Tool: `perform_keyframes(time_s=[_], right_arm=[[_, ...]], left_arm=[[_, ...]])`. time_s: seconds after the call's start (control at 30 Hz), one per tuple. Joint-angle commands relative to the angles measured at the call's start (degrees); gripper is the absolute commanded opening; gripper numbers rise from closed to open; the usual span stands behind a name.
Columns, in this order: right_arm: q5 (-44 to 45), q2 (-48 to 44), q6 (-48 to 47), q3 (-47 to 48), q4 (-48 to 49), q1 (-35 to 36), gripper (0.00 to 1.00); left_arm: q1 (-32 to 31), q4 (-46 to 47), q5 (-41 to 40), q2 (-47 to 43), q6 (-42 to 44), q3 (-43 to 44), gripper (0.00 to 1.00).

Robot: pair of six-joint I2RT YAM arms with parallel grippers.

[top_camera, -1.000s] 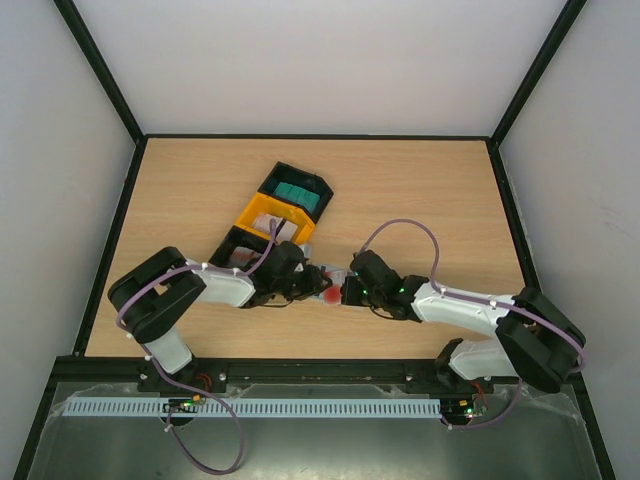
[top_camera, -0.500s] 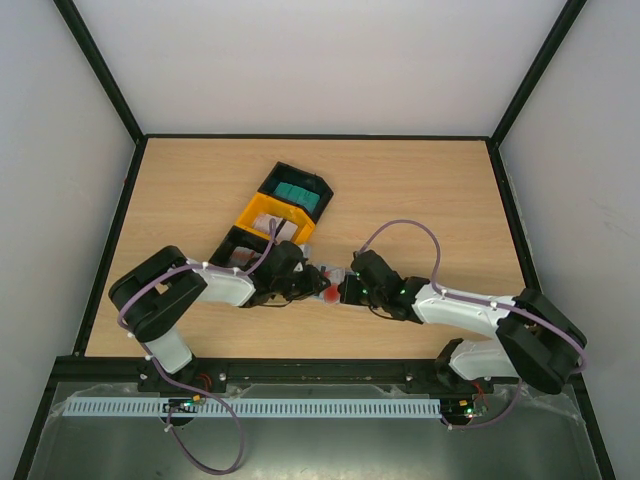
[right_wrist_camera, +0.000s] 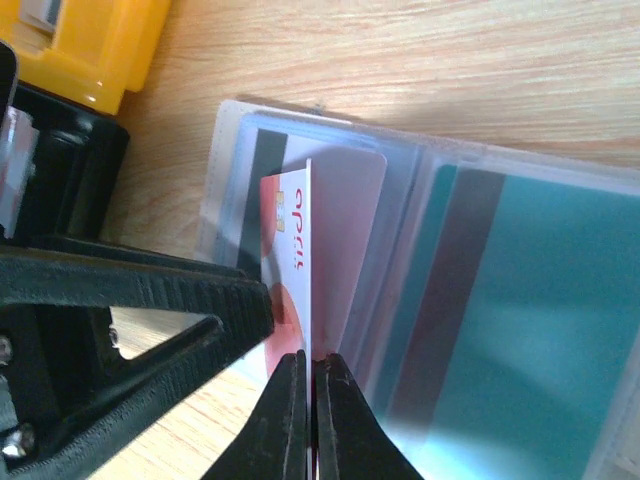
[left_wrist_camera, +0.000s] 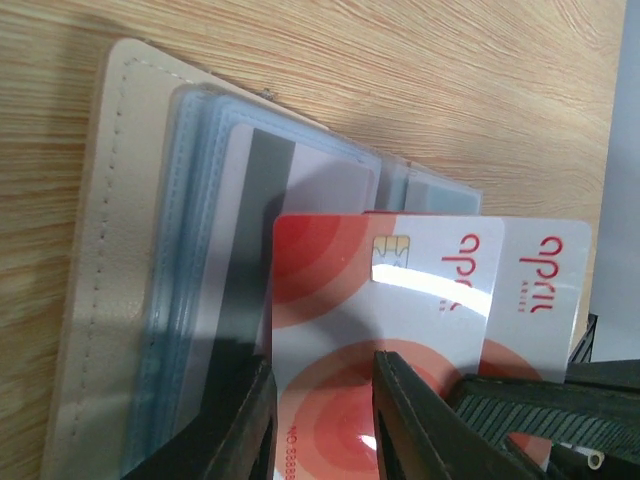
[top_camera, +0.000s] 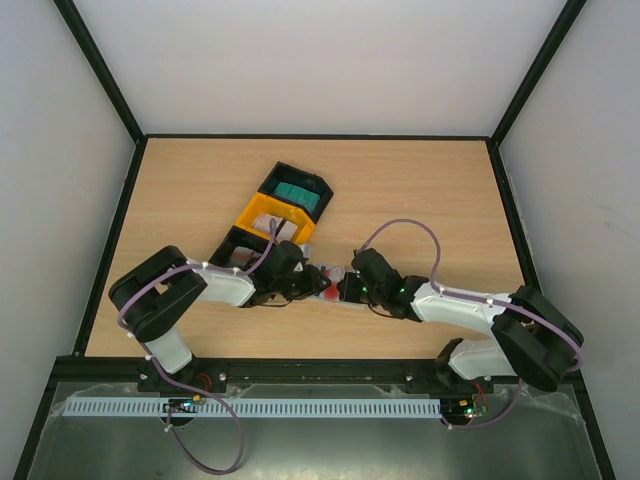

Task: Put the credit cards into the card holder
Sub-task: Insert the credit card into the card holder.

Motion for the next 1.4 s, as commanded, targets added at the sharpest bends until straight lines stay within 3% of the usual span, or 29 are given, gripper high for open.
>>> perform_keyframes(time_s=[0.0, 0.33, 0.5, 0.9, 1.2, 1.37], right_arm=[[-1.3, -2.0, -0.3, -1.7, 3.3, -2.3, 0.02], [-11.5, -9.4, -0.2, -6.3, 8.7, -9.1, 0.02], [-14.2, -12.4, 1.1, -8.0, 10.9, -10.8, 0.02], [-24.3, -20.4, 8.3, -13.0, 21.8, -12.4, 0.02], [-26.2, -23.2, 11.8, -13.6, 25.5, -12.4, 0.02], [-27.0, -23.4, 12.6, -13.8, 26.8, -12.4, 0.02]], left_arm=[[0.7, -6.2, -2.0, 0.8, 1.3, -2.6, 0.32], [2.8, 0.0, 2.9, -5.0, 1.0, -2.9, 0.49], [4.2, 10.1, 7.6, -6.6, -3.7, -6.7, 0.56], [4.3, 17.4, 10.7, -15.2, -6.8, -8.6, 0.61], [4.3, 17.8, 12.0, -15.8, -8.4, -8.6, 0.55], [4.3, 20.1, 12.3, -15.9, -9.6, -9.4, 0.28]])
